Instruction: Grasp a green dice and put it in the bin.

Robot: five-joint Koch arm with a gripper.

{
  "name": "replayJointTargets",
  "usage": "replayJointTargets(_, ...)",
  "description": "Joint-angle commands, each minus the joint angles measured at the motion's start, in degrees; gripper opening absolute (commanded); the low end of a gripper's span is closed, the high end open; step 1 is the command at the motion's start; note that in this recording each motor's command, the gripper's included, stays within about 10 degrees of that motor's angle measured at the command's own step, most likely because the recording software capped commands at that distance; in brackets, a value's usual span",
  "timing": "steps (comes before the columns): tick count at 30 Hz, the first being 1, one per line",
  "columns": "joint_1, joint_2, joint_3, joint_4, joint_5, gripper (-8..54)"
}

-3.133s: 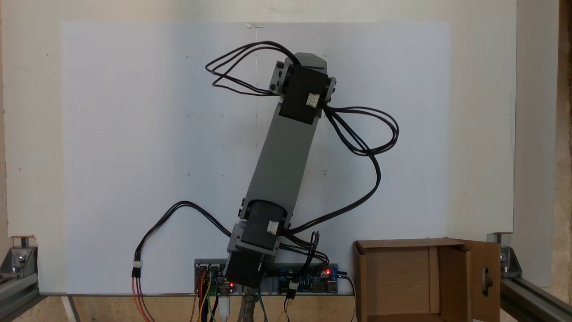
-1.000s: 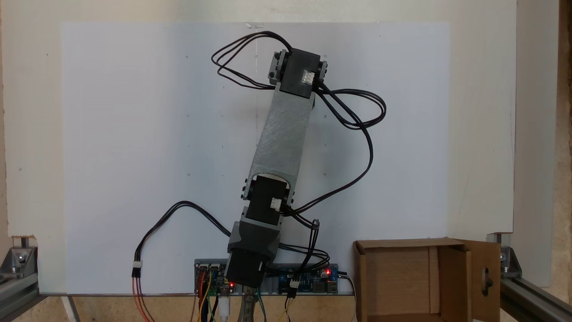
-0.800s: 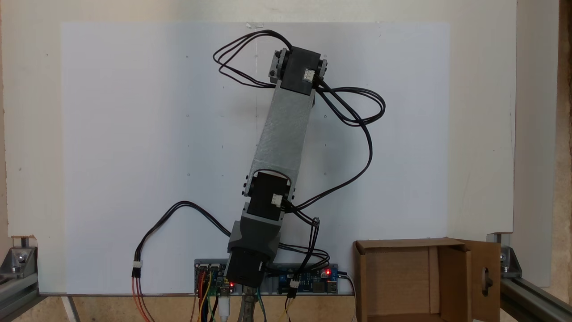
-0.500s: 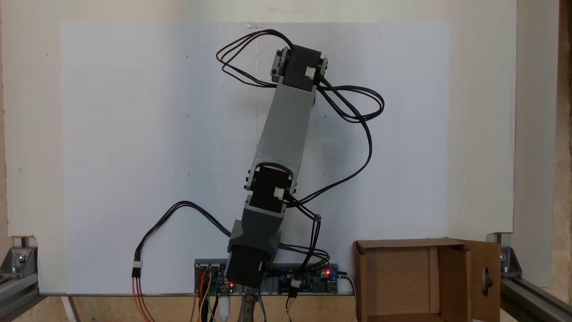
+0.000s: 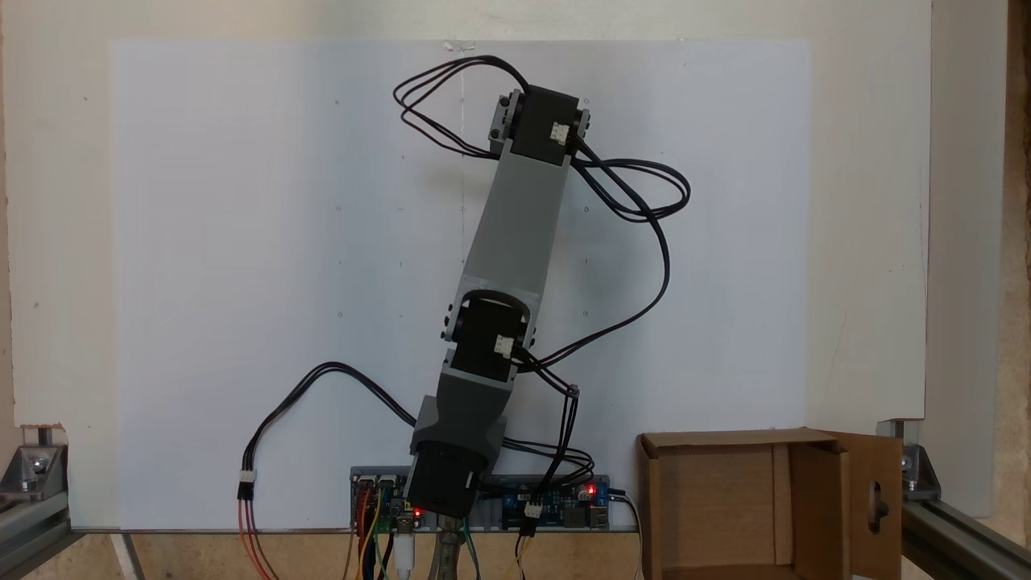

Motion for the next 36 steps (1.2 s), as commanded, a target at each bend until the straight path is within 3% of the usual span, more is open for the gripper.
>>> replayJointTargets(1,0.62,1.14,-0.97,0.09,2.46,43.2)
replayJointTargets(36,-1.23,1.14,-0.88,-3.08,-6.50,43.0)
